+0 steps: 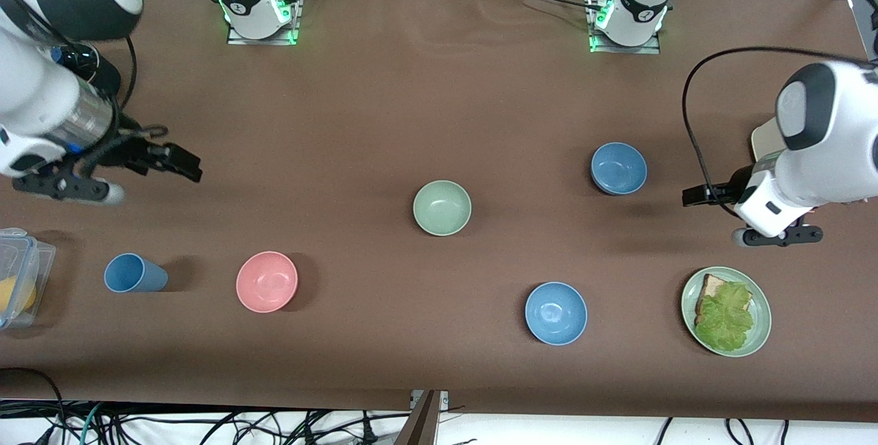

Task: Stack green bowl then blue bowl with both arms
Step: 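Withdraw the right gripper while the left gripper reaches the blue bowl, then grasp the rim of the blue bowl with the left gripper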

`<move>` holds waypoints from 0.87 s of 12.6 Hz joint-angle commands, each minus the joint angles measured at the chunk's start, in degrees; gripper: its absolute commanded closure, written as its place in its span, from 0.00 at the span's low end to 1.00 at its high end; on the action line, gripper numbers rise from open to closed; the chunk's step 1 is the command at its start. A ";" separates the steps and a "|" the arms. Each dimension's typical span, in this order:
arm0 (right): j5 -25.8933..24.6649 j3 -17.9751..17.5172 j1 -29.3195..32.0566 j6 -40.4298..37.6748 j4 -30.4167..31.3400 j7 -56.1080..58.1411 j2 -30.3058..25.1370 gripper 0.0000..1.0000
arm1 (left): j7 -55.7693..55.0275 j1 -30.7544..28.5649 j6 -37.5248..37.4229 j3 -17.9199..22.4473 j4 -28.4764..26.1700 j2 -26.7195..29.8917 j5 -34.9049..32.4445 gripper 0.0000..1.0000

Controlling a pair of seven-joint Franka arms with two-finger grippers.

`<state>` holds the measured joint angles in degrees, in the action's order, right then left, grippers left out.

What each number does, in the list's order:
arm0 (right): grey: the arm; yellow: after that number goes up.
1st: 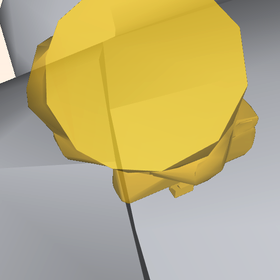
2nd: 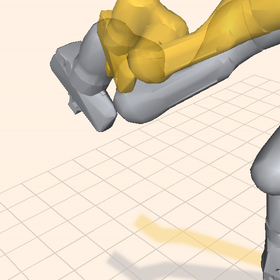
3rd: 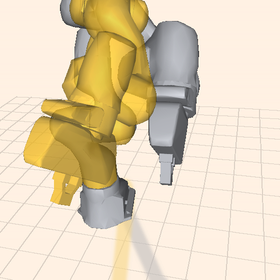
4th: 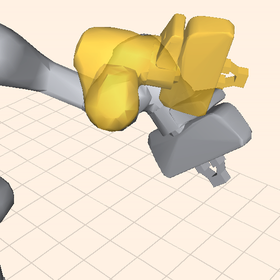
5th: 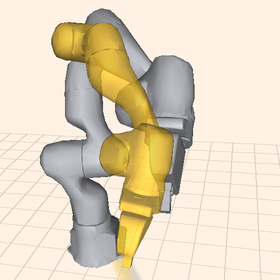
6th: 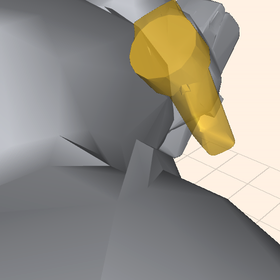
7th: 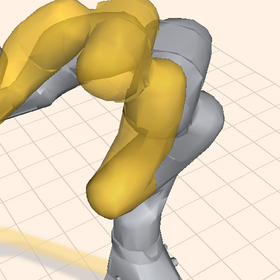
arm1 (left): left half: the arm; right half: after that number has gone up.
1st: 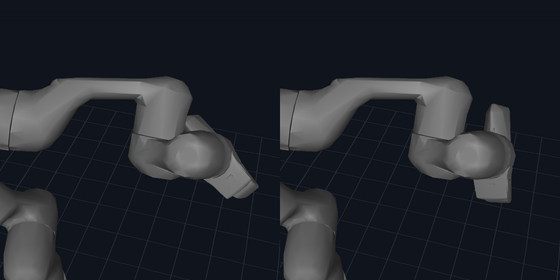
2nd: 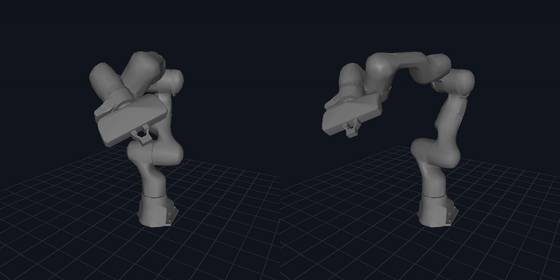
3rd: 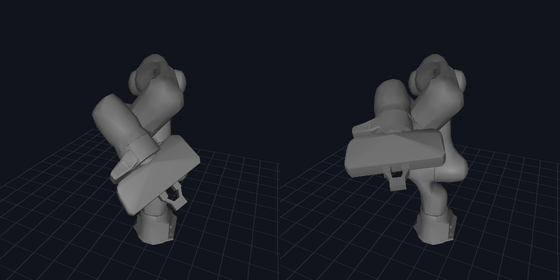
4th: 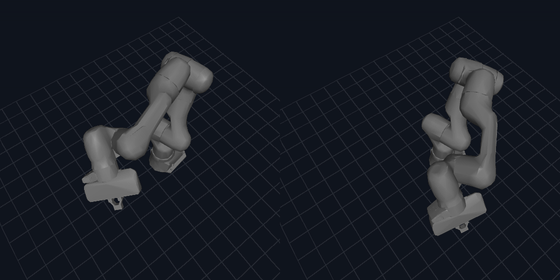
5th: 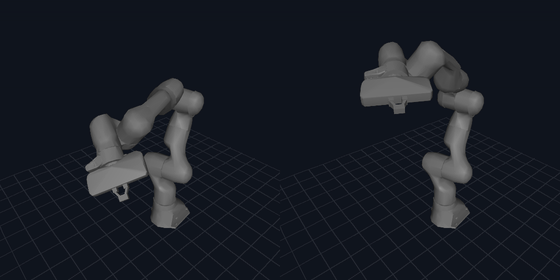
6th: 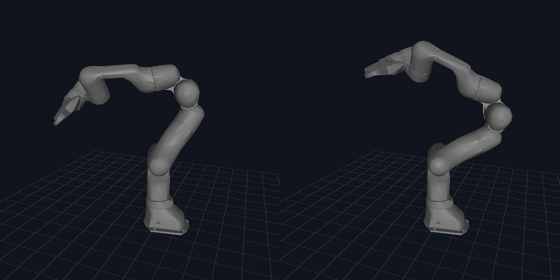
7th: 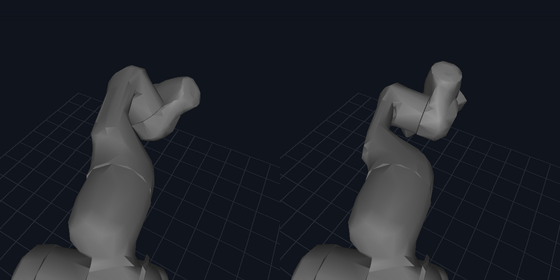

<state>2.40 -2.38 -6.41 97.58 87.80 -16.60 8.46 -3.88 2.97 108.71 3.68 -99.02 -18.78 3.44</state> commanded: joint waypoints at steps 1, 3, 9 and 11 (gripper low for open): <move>0.50 0.80 -0.27 1.65 9.83 1.04 -7.21 0.01 | 3.07 -0.24 8.60 -0.08 -9.51 1.99 1.30 0.00; 0.32 3.33 -2.27 1.12 9.68 1.13 -8.20 0.01 | 5.37 -0.15 13.43 -0.17 -14.07 1.81 2.87 0.00; 0.50 5.72 -4.40 1.82 9.59 1.30 -7.14 0.01 | 6.34 0.72 23.74 -0.34 -26.65 3.65 4.47 0.01; 0.76 5.63 -4.49 2.79 9.59 1.39 -7.05 0.01 | 6.34 1.51 26.80 -0.34 -29.90 4.18 4.47 0.02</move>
<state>2.40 2.59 -10.15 99.01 96.55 -16.10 1.96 0.82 3.50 132.46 3.18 -124.13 -17.68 6.77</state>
